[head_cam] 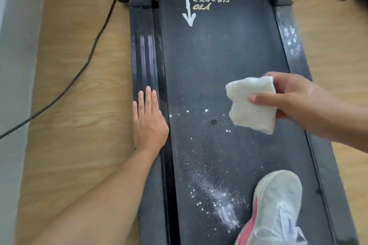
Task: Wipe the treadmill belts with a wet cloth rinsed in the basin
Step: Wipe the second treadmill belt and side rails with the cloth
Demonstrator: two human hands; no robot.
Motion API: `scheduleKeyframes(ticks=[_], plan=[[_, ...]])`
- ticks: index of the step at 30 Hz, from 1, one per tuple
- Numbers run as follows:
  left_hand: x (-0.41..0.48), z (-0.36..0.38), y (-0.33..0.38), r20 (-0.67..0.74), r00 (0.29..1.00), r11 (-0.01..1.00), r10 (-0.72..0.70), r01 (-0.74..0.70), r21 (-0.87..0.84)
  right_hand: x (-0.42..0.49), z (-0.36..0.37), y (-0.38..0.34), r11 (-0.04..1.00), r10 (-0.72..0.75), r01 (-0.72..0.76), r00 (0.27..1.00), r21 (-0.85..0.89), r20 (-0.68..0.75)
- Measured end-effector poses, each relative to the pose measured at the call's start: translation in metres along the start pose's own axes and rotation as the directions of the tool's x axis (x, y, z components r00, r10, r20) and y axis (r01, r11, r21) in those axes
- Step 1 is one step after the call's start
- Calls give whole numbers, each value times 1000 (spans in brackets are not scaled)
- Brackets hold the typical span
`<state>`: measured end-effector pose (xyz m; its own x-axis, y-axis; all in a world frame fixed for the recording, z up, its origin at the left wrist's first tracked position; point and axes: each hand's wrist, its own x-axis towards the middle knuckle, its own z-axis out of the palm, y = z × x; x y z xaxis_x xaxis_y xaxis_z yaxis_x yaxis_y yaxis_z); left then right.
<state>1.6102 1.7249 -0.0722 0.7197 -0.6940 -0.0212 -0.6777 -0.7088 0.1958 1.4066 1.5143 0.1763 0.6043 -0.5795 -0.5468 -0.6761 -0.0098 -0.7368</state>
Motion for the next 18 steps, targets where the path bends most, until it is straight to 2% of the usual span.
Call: scheduleKeyframes(ticks=[4, 7, 9, 11, 14, 16, 18], plan=[[-4, -1, -2, -13, 1000, 999, 1, -2, -41, -38, 9, 4, 986, 130, -124, 990, -111, 49], [-1, -2, -6, -25, 999, 997, 21, -22, -73, -2, 30, -1, 975, 112, -111, 994, -192, -8], [2, -6, -19, -22, 996, 994, 88, -90, -60, 41, 49, 0, 966, 4, -12, 999, -257, -32], [2, -6, -29, -40, 988, 988, 151, -152, -23, 84, 64, -2, 931, -189, 148, 977, -333, -96], [-3, -2, -18, -46, 998, 998, 49, -51, -39, 121, 84, -8, 829, -466, 355, 866, -433, -181], [-4, 4, -11, -50, 999, 999, 10, -12, -40, 132, 104, 4, 737, -535, 376, 832, -561, -146], [-3, 5, -12, -53, 999, 998, 8, -11, -57, 132, 131, 26, 644, -455, 322, 890, -694, -9]])
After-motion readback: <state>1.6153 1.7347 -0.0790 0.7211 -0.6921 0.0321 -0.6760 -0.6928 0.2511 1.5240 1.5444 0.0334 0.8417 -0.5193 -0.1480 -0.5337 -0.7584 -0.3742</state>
